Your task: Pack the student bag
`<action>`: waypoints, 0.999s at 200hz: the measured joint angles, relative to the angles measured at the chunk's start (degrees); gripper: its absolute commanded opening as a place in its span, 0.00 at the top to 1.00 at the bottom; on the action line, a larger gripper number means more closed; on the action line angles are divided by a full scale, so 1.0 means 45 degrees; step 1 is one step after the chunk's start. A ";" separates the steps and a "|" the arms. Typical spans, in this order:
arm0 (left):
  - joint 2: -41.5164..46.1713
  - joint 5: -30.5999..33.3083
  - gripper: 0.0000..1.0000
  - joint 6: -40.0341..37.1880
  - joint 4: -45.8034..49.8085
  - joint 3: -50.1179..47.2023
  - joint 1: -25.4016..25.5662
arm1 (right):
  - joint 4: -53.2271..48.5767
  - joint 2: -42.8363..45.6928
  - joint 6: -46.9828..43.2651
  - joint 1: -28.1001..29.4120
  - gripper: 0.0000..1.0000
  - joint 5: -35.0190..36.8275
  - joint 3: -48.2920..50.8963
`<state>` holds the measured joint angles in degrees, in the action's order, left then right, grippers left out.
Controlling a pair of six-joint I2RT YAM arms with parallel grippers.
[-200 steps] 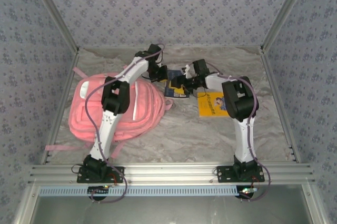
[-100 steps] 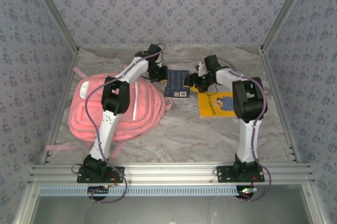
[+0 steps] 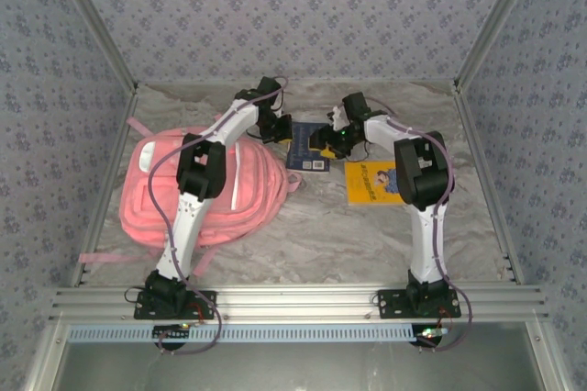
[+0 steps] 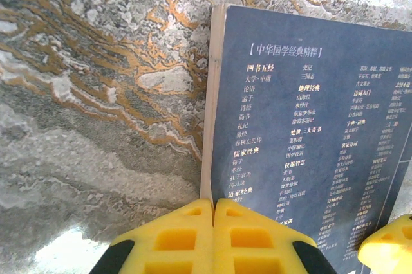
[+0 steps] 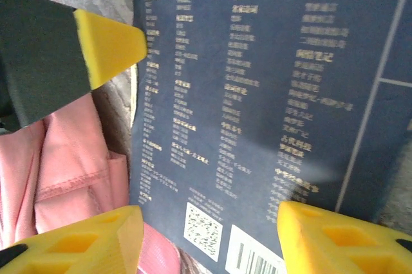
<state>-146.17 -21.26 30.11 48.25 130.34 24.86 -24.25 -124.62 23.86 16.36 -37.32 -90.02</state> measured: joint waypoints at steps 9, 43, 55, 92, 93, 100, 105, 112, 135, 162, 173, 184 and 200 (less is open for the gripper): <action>0.0000 0.0000 1.00 -0.0029 0.0000 -0.0005 0.0000 | -0.0005 0.0049 0.0000 -0.0073 0.41 0.0068 0.0049; 0.0000 0.0000 1.00 -0.0112 0.0000 -0.0005 0.0000 | -0.0131 0.0243 0.0000 -0.0641 0.41 0.0335 0.0238; 0.0000 0.0000 1.00 -0.0121 0.0000 -0.0005 0.0000 | -0.0204 0.0243 -0.0005 -0.0816 0.41 0.0457 0.0253; 0.0000 0.0000 1.00 -0.0121 0.0000 -0.0005 0.0000 | -0.0291 0.0151 -0.0097 -0.0753 0.41 0.0583 0.0194; 0.0000 -0.0005 1.00 -0.0121 0.0000 -0.0005 0.0000 | -0.0296 0.0141 -0.0097 -0.0748 0.41 0.0578 0.0189; 0.0000 -0.0005 1.00 -0.0121 0.0000 -0.0005 0.0000 | -0.0311 0.0029 -0.0112 -0.0661 0.41 0.0563 0.0097; 0.0000 -0.0005 1.00 -0.0121 -0.0005 -0.0010 0.0000 | -0.0325 -0.0053 -0.0136 -0.0597 0.41 0.0534 0.0024; 0.0000 -0.0005 1.00 -0.0121 -0.0005 -0.0010 0.0000 | -0.0355 -0.0180 -0.0151 -0.0510 0.41 0.0461 -0.0078; 0.0000 -0.0024 1.00 -0.0121 -0.0005 -0.0010 0.0000 | -0.0427 -0.0529 -0.0180 -0.0311 0.42 0.0102 -0.0500; 0.0000 -0.0068 1.00 -0.0117 -0.0034 -0.0039 -0.0015 | 0.0019 -0.0704 0.0257 -0.0277 0.46 -0.0481 -0.0554; 0.0000 -0.0102 1.00 -0.0117 -0.0053 -0.0053 -0.0024 | 0.0457 -0.0772 0.0612 -0.0253 0.52 -0.0704 -0.0544; 0.0000 -0.0151 1.00 -0.0112 -0.0073 -0.0073 -0.0024 | 0.0903 -0.0835 0.1161 -0.0214 0.60 -0.0869 -0.0529; 0.0000 -0.0243 1.00 -0.0092 -0.0131 -0.0107 -0.0024 | 0.1443 -0.0933 0.1671 -0.0136 0.74 -0.1035 -0.0515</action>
<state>-146.17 -22.35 29.69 47.66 129.86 24.75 -17.76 -128.81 31.38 15.75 -41.98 -92.33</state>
